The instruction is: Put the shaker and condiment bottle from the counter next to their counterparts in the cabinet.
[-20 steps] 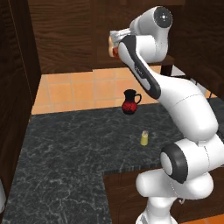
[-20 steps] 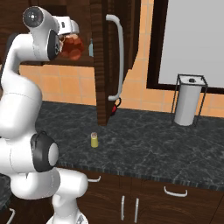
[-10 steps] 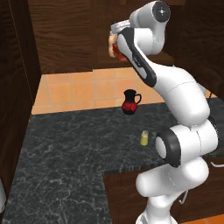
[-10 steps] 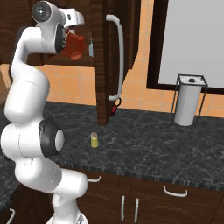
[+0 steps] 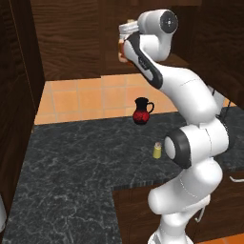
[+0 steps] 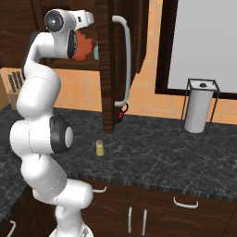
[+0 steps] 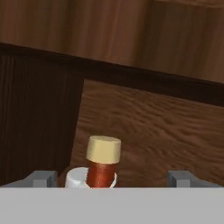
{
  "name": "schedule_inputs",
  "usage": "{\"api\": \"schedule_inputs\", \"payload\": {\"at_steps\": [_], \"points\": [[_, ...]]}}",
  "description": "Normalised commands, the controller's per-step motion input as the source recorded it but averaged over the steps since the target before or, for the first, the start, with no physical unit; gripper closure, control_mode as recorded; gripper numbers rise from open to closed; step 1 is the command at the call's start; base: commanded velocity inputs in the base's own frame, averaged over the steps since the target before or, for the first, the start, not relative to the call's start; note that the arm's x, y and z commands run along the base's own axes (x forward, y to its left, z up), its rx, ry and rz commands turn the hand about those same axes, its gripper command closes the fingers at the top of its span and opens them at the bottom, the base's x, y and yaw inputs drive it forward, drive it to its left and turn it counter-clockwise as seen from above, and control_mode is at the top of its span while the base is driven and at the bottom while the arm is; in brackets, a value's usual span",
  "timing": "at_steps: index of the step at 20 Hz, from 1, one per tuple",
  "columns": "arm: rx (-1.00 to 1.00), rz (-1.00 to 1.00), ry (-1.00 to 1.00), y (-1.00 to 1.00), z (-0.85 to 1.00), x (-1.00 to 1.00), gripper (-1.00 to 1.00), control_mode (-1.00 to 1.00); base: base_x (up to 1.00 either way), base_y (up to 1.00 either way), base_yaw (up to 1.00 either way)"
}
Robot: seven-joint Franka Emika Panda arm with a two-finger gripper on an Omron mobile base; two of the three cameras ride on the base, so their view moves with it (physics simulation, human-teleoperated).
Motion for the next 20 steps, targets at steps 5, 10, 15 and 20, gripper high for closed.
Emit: {"api": "schedule_inputs", "payload": {"at_steps": [5, 10, 15, 20], "points": [[0.0, 0.0, -0.26, 0.0, 0.1, -0.11, -1.0, -1.0, 0.0, 0.0, 0.0], [0.0, 0.0, -0.42, 0.0, 0.45, -0.75, -1.0, -1.0, 0.0, 0.0, 0.0], [0.0, 0.0, -0.43, 0.0, 0.56, -0.74, -1.0, -1.0, 0.0, 0.0, 0.0], [0.0, 0.0, -0.15, 0.0, -0.03, -0.98, -1.0, -1.0, 0.0, 0.0, 0.0]]}}
